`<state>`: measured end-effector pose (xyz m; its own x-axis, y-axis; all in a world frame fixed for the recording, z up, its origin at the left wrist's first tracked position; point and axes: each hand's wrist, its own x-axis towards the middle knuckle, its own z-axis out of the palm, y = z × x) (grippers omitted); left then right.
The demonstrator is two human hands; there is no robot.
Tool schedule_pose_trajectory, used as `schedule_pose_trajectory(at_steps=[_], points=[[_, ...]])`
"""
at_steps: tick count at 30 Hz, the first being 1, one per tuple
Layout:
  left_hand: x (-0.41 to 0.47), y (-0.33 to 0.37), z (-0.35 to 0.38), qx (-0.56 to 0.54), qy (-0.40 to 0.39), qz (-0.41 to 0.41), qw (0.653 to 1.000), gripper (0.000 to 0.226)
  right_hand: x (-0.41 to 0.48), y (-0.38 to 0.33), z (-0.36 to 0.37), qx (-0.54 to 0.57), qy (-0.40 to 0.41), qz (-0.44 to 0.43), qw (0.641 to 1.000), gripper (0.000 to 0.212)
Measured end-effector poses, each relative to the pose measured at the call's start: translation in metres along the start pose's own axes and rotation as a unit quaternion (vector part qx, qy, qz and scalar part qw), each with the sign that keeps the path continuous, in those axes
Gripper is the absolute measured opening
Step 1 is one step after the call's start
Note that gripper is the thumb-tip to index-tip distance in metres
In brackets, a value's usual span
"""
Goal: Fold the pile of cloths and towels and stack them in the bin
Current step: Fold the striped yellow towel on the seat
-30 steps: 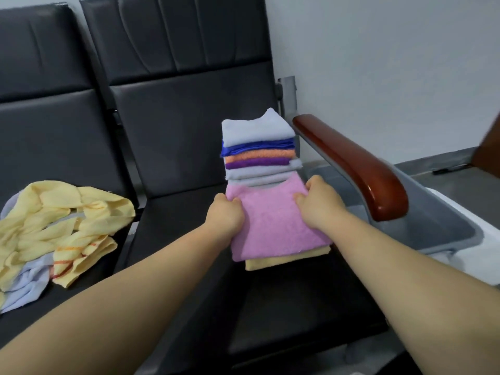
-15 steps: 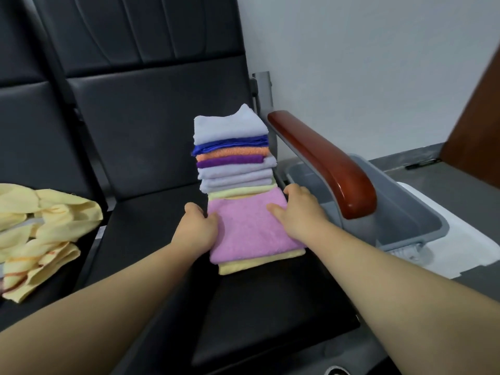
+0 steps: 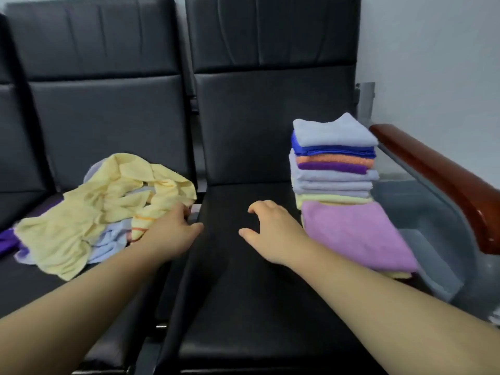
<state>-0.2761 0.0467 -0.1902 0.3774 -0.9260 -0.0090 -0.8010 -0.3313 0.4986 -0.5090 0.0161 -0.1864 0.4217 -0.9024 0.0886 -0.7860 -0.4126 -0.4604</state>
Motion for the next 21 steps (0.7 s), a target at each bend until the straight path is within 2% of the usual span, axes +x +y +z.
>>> schedule_pose_trajectory(at_steps=[6,10,12,15,19,21], points=[[0.012,-0.111,-0.063,-0.007,0.044,-0.068,0.997,0.034,0.058,-0.082,0.056,0.005,-0.085,-0.032,0.996,0.050],[0.027,-0.156,-0.083,-0.042,0.073,-0.089,0.992,0.030,0.104,-0.136,0.086,0.004,-0.098,-0.054,0.994,0.039],[0.032,-0.177,-0.087,-0.060,0.079,-0.107,0.989,0.029,0.126,-0.160,0.103,-0.012,-0.107,-0.059,0.992,0.042],[0.038,-0.195,-0.089,-0.065,0.080,-0.110,0.989,0.030,0.154,-0.184,0.126,-0.061,-0.115,-0.044,0.991,0.050],[0.040,-0.209,-0.087,-0.060,0.055,-0.112,0.990,0.032,0.176,-0.192,0.149,-0.194,-0.166,0.027,0.966,0.046],[0.039,-0.206,-0.087,-0.066,0.062,-0.102,0.991,0.031,0.177,-0.191,0.146,-0.178,-0.174,0.034,0.968,0.036]])
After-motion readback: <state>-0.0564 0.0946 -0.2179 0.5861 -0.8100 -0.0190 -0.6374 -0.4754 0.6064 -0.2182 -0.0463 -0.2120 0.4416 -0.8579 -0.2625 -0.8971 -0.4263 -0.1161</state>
